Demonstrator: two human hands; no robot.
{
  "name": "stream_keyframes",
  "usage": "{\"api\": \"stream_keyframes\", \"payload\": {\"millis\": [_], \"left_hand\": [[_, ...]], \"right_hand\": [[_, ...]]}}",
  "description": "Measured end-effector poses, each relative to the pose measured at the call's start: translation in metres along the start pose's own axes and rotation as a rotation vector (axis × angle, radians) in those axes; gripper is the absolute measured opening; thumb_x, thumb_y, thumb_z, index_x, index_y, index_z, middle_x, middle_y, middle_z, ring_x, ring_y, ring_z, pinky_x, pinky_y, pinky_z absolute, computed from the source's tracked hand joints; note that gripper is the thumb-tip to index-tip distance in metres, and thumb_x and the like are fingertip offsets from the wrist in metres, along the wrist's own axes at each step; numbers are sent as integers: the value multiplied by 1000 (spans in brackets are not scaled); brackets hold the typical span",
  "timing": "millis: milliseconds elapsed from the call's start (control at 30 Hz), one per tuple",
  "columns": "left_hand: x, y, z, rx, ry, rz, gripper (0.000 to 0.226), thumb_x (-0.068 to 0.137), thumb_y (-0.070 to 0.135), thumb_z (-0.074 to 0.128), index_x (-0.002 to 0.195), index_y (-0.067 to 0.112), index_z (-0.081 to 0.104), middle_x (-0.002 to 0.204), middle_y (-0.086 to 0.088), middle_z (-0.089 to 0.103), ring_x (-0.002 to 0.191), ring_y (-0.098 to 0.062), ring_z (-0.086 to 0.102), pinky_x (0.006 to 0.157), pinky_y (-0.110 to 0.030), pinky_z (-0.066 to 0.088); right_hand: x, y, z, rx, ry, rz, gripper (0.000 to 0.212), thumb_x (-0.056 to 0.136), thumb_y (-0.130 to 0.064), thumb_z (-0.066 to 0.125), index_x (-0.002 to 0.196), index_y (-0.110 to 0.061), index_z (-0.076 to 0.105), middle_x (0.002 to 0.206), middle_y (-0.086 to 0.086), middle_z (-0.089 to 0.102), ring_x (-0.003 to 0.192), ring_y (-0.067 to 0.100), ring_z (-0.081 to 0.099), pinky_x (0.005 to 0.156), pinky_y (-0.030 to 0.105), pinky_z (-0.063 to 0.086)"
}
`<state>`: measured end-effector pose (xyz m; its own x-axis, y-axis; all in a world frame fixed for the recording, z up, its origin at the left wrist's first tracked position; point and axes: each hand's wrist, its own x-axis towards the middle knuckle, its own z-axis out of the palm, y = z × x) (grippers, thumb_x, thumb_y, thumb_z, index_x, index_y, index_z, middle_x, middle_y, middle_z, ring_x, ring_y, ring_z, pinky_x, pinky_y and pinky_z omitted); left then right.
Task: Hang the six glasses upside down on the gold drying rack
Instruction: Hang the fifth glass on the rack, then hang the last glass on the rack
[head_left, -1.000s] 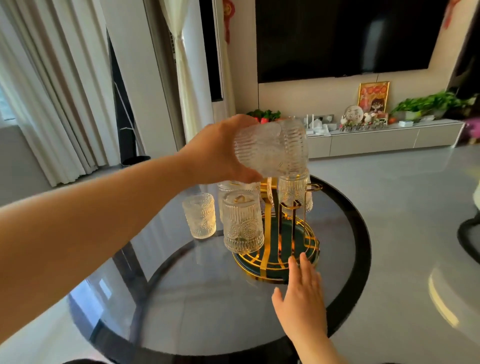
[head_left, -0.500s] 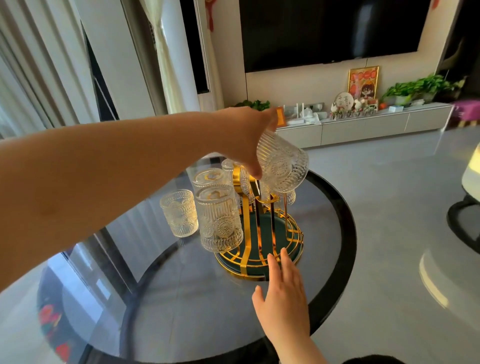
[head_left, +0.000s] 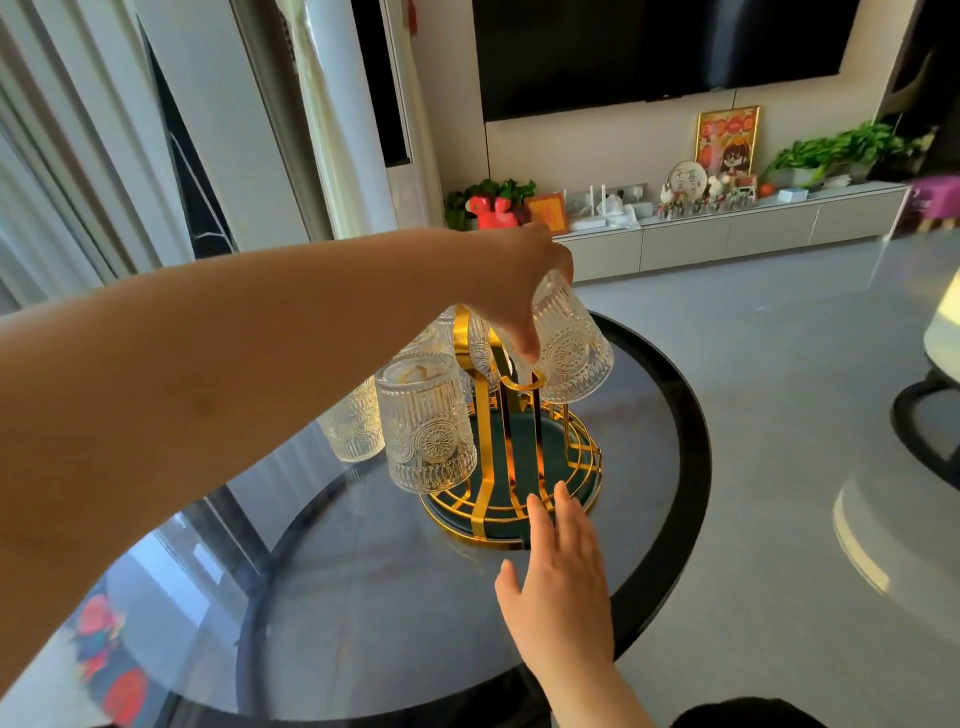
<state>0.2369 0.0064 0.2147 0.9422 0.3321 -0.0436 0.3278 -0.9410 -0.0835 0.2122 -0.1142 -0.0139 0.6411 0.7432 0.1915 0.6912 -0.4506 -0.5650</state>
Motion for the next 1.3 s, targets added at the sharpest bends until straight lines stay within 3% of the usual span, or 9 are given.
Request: {"api": "stream_keyframes", "payload": {"millis": [233, 433, 600, 867, 1000, 1067, 1167, 1300], "left_hand": [[10, 3, 5, -78, 64, 104, 86, 55, 26, 80, 126, 19, 32, 126, -9, 49, 98, -20, 45, 77, -29, 37], [23, 10, 15, -99, -30, 119, 81, 55, 30, 80, 120, 23, 32, 122, -7, 50, 90, -19, 45, 58, -20, 34], [30, 9, 24, -133, -58, 116, 78, 58, 34, 78, 122, 22, 34, 132, -4, 45, 108, -22, 45, 83, -31, 36], [29, 5, 26, -193, -54, 136, 73, 64, 30, 74, 125, 20, 35, 135, -1, 43, 119, -21, 41, 87, -28, 28], [23, 3, 25, -177, -35, 139, 63, 72, 33, 68, 127, 21, 38, 136, -2, 44, 123, -21, 40, 99, -34, 30], [15, 4, 22, -159, 22, 143, 52, 76, 34, 63, 123, 21, 45, 134, -3, 46, 122, -21, 40, 100, -35, 30], [-8, 2, 16, -273, 217, 182, 36, 80, 28, 58, 115, 19, 54, 126, 0, 54, 109, -11, 47, 92, -24, 32], [-56, -25, 19, -424, 494, 132, 24, 81, 23, 57, 104, 17, 60, 100, 10, 54, 90, -3, 48, 76, -4, 35]], "right_hand": [[1, 0, 0, 1, -12, 8, 61, 93, -37, 41, 141, -23, 7, 154, 5, -6, 141, 22, -3, 114, 32, 8], [2, 1, 0, 17, -9, 11, 61, 93, -36, 41, 141, -25, 6, 155, 3, -7, 141, 20, -4, 114, 31, 7], [2, 2, 2, 25, 0, 10, 61, 93, -37, 41, 141, -26, 6, 155, 2, -7, 141, 20, -5, 113, 31, 5], [2, 3, 4, 4, 25, 2, 61, 92, -38, 41, 141, -24, 7, 155, 3, -6, 141, 20, -4, 113, 31, 5], [1, 2, 4, 7, 30, 3, 62, 92, -38, 42, 141, -24, 8, 155, 3, -6, 141, 21, -3, 113, 32, 6], [1, 0, 2, 1, 24, 5, 62, 92, -38, 43, 141, -24, 9, 155, 4, -5, 141, 21, -2, 114, 32, 8], [-1, -1, -1, 4, 36, -6, 60, 91, -36, 45, 140, -23, 14, 155, 3, -1, 141, 21, 1, 114, 31, 12], [-7, -6, -5, 27, 104, 8, 52, 84, -23, 62, 130, -15, 40, 150, 12, 22, 137, 30, 22, 106, 38, 32]]}}
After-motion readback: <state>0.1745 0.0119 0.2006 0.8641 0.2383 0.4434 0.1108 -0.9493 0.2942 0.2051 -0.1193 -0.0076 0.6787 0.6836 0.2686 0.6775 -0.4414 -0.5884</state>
